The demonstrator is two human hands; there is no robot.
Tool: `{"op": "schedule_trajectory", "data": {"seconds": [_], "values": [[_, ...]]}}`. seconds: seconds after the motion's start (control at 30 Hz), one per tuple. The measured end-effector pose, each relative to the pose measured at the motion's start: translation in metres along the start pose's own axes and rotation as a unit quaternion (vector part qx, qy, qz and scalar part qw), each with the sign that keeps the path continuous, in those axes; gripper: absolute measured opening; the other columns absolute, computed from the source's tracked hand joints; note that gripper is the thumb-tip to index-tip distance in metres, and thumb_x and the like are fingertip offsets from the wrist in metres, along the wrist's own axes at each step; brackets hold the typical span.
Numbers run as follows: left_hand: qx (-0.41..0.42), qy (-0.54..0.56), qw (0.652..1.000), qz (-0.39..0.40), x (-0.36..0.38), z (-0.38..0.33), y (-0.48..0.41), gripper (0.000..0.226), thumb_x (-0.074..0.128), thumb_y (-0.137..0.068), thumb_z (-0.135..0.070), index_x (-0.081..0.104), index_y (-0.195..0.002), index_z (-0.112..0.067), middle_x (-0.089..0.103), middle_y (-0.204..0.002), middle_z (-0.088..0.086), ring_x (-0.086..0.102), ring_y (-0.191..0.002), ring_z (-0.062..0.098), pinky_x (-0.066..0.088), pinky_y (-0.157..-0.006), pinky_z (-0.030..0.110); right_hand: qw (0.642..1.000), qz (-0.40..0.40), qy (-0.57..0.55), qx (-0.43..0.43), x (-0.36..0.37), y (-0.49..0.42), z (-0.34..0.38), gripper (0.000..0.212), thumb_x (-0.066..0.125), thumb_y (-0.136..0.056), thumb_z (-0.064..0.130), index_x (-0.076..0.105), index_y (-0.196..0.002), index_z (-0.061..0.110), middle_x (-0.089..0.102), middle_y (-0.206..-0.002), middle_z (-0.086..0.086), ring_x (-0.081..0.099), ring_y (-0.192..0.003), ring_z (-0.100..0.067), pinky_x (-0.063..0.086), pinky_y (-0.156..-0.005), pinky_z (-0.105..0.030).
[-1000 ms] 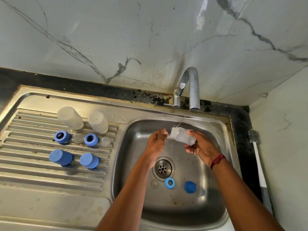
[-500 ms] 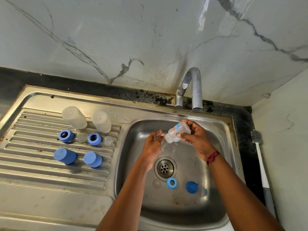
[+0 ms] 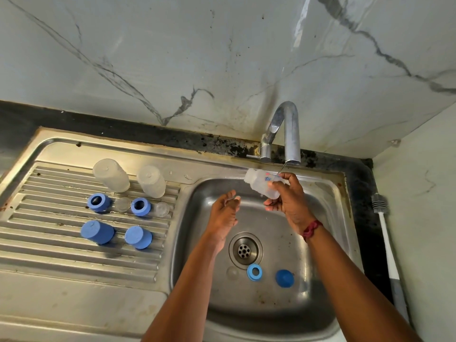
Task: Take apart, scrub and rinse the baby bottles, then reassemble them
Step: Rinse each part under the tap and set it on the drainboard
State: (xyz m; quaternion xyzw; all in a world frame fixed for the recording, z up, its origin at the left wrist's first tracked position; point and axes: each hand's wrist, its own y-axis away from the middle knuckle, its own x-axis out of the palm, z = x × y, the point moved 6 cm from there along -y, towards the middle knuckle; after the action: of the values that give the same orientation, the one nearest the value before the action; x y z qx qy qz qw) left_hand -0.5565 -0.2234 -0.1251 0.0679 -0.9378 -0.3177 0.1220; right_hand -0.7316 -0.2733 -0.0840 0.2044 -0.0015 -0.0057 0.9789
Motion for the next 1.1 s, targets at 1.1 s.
{"op": "schedule_trajectory", "data": {"seconds": [1.1], "values": [[0.002,0.067,0.997,-0.026,-0.015,0.006,-0.003,0.044,0.066,-0.095,-0.027,0.052,-0.136,-0.023,0.064,-0.126,0.004,0.061,-0.115,0.017,0.049,-0.091,0.039,0.978,-0.018,0.206,-0.036,0.012,-0.007,0.023,0.036,0.078,-0.081,0.042,0.071,-0.105,0.015,0.075,-0.094,-0.011,0.070,-0.062,-0.018,0.058,-0.053,-0.028]]}}
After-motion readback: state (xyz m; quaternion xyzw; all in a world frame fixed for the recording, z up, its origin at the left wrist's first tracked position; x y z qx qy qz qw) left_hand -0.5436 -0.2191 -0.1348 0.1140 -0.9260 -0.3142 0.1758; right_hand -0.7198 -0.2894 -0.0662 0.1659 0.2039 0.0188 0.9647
